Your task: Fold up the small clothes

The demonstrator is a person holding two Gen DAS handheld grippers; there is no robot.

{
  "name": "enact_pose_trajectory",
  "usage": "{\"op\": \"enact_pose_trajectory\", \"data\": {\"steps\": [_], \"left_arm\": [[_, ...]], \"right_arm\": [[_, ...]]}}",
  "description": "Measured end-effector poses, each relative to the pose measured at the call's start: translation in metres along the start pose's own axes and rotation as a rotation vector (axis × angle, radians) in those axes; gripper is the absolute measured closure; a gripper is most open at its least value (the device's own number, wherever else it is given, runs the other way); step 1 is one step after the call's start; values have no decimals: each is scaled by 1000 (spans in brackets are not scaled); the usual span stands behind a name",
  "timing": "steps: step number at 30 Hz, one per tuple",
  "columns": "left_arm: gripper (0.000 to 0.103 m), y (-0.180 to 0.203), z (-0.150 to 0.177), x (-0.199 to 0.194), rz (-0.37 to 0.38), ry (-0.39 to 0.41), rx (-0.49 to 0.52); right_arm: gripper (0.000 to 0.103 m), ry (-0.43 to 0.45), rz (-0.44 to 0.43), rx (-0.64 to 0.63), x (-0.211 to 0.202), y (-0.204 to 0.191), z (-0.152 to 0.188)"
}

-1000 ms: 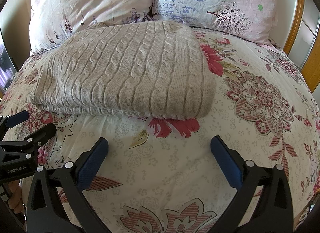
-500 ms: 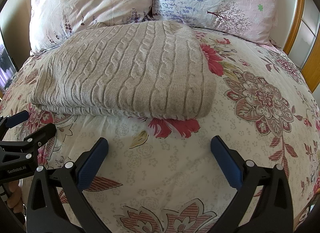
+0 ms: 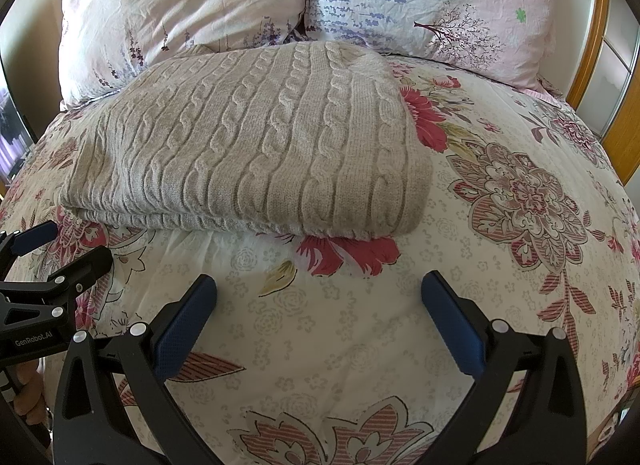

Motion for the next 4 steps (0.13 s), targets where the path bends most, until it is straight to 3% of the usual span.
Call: {"op": "enact_pose_trajectory", "data": {"steps": [4], "left_arm": [[2, 0, 0, 0, 0, 0, 0]], "right_arm": [[1, 0, 0, 0, 0, 0, 0]]}}
Point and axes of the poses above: each gripper's, at about its wrist camera, not at the fingertips, and x roughly the way its jaws point, y to its right, z to its underside, the point moved 9 cm from there along x, roughly the way its jaws point, and after that the axes turned 5 degrees about x, right-handed, at the moved point
